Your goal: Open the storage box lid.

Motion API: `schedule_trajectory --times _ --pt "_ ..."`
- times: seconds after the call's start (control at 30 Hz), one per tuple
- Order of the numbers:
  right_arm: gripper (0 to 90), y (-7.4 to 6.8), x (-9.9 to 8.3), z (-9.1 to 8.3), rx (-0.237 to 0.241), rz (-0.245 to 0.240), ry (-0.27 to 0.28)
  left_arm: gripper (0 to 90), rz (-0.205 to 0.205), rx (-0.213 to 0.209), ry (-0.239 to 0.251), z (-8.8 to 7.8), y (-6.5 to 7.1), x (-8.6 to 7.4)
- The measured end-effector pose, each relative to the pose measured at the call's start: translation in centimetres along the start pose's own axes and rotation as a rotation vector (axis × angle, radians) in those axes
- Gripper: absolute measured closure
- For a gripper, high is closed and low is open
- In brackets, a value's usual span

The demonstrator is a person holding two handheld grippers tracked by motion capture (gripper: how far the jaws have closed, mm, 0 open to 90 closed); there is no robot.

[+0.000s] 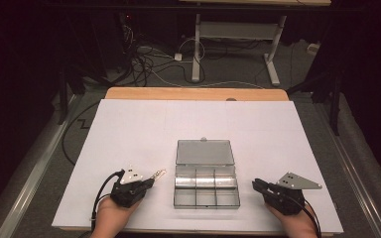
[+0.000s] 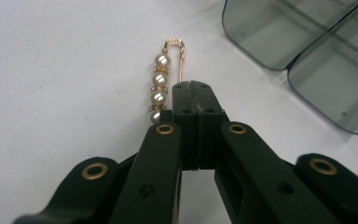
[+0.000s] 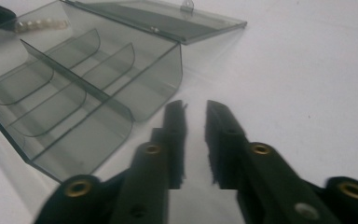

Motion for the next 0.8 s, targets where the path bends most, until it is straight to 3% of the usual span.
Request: schedule_trajectory --times 0.23,0.47,0.57,0.63,0.8 --pt "39.4 0.7 -0.7 0.7 -0.009 0.038 -0.032 82.6 -0.019 -0.008 0.044 -0.5 -0.7 0.5" --pt "1.1 1.6 -0.5 0.5 -0.044 0.072 -0.013 62.2 -0.037 -0.003 0.052 0.0 -1.7 1.0" --pt "0.0 1.6 -0.4 0.6 -0.033 0.101 -0.012 51.6 -0.052 -0.024 0.022 0.6 -2.2 1.0" --pt "0.0 1.5 -0.4 0.6 -0.031 0.094 -0.017 47.4 -0.056 -0.027 0.017 0.7 -2.5 1.1" --pt "0.0 1.2 -0.6 0.7 -0.022 0.083 -0.025 43.9 -0.058 -0.027 -0.007 1.2 -2.8 1.6"
Point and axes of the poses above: each handheld gripper's, and its own axes: z roughly forward along the jaws, x roughly out of its top, y roughly to its right, the point moved 10 cm from there along z, roughly forward along the jaws, and after that the axes turned 9 degrees about -y, right-handed, at the moved point
